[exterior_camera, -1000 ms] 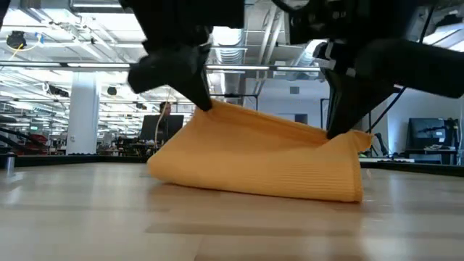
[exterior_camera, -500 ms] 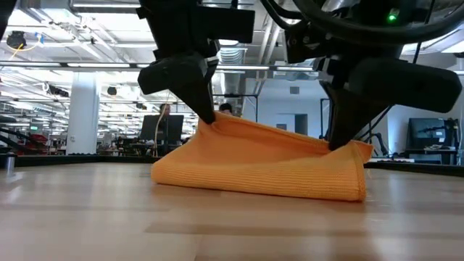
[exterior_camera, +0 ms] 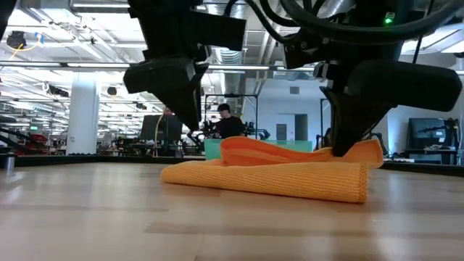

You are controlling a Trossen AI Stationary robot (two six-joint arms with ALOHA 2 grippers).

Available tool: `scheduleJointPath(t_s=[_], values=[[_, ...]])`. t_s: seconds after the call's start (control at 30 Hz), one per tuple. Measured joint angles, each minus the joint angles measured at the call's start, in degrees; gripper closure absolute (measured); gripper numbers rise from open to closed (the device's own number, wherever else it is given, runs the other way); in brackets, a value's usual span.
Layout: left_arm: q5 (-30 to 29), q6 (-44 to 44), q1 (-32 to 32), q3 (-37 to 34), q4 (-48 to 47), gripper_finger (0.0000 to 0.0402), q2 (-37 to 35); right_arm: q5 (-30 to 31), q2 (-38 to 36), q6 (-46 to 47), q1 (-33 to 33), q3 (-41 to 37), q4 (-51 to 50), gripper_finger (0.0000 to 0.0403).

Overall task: Roll microfiber towels into tight, uniform cylinder then place into a basket
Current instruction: Fold the yellow microfiber towel

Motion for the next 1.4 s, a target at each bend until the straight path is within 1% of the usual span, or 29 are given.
scheduleJointPath(t_s=[0.13,0.37,0.43,0.53,0.63,0.7,0.87,0.93,1.07,1.13,1.27,1.4], values=[[0.7,-0.4,-2.2,0.0,-1.6,0.0272,0.0,0.7,0.0,0.0,0.0,0.1,0.4,0.0396],[1.0,-3.4,-7.2,0.0,-1.7,0.0282,0.0,5.1,-0.8,-0.1,-0.2,1.8,-0.5,0.0396],[1.0,-3.7,-8.1,-0.2,-0.1,0.0285,0.0,6.3,-0.8,-1.0,-0.8,2.9,-0.9,0.0396],[1.0,-2.0,-9.0,-1.7,4.5,0.0289,-0.1,6.3,-0.9,-1.3,-2.3,3.2,-1.4,0.0396],[1.5,0.4,-9.1,-4.9,11.1,0.0295,-0.1,6.4,-0.9,0.3,-3.2,3.2,-3.4,0.0396],[1.2,1.1,-8.5,-7.3,12.6,0.0299,-0.1,6.5,-0.9,0.5,-3.0,3.2,-4.1,0.0396],[-5.7,-0.1,-7.2,-9.7,14.3,0.031,-0.1,6.4,-2.0,0.6,-1.8,3.2,-3.6,0.0396],[-6.9,0.5,-6.7,-9.7,15.9,0.0315,-0.1,6.8,-2.9,1.1,-1.8,3.1,-4.3,0.0395],[-5.5,4.0,-5.3,-10.1,21.4,0.0325,-0.1,9.0,-4.6,1.9,-1.9,3.2,-4.0,0.0395],[-3.2,4.7,-4.6,-11.2,24.0,0.0329,-0.1,9.3,-4.8,1.9,-2.1,3.3,-2.4,0.0395],[-1.2,2.4,-4.1,-13.5,23.5,0.0338,-0.1,9.7,-4.6,1.3,-2.2,3.2,-2.2,0.0395],[-0.8,-3.2,-4.7,-13.9,19.1,0.0344,0.0,12.7,-4.6,2.1,-2.6,3.2,-2.2,0.0395]])
